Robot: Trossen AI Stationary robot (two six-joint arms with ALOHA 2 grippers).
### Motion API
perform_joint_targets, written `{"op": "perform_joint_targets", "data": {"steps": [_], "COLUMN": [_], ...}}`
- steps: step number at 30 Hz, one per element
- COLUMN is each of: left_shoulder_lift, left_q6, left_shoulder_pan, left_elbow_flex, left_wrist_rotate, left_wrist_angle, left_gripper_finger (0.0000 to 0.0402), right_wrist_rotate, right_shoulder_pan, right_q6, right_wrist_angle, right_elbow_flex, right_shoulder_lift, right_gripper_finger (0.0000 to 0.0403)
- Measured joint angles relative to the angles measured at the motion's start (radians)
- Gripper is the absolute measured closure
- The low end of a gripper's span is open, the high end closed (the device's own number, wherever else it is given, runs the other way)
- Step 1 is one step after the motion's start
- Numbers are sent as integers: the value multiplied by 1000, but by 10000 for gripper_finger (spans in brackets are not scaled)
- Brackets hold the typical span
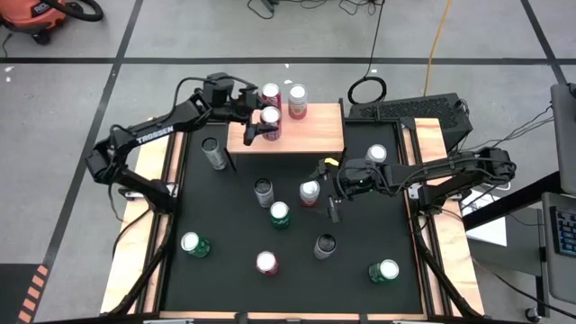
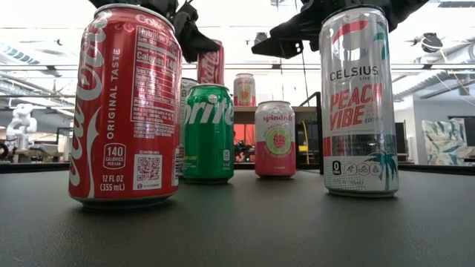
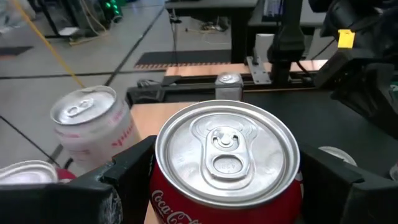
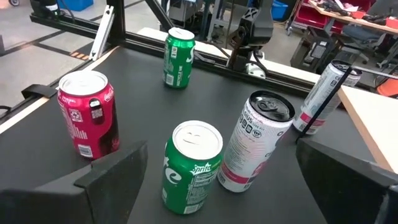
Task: Place canned beverage on shelf
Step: Put the top red soda can on the shelf aligned with the other red soda can
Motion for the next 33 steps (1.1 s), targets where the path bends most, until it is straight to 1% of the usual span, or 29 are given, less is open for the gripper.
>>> {"op": "perform_joint_targets", "data": {"steps": [8, 12, 14, 17, 19, 24, 27, 33], "left_shoulder_lift": [37, 32, 17, 1, 2, 4, 11, 27], "left_q6": [-13, -13, -48, -81, -98, -99, -95, -51], "left_shoulder_pan": [3, 20, 34, 38, 37, 36, 37, 41], "left_elbow_flex": [-1, -52, -86, -127, -150, -153, -152, -152], "left_wrist_rotate": [17, 19, 19, 18, 21, 20, -1, -12], "left_wrist_angle": [26, 31, 84, 225, 267, 289, 292, 289], "left_gripper_finger": [104, 104, 104, 104, 104, 104, 104, 104], "right_wrist_rotate": [0, 0, 0, 0, 0, 0, 0, 0], "right_shoulder_pan": [0, 0, 0, 0, 0, 0, 0, 0], "right_q6": [10, 13, 14, 10, 6, 6, 4, -4], "right_wrist_angle": [0, 0, 0, 0, 3, 3, 3, 8], "right_elbow_flex": [0, 0, 0, 0, 0, 0, 0, 0], "right_shoulder_lift": [0, 0, 0, 0, 0, 0, 0, 0], "right_gripper_finger": [14, 14, 14, 14, 14, 14, 14, 14]}}
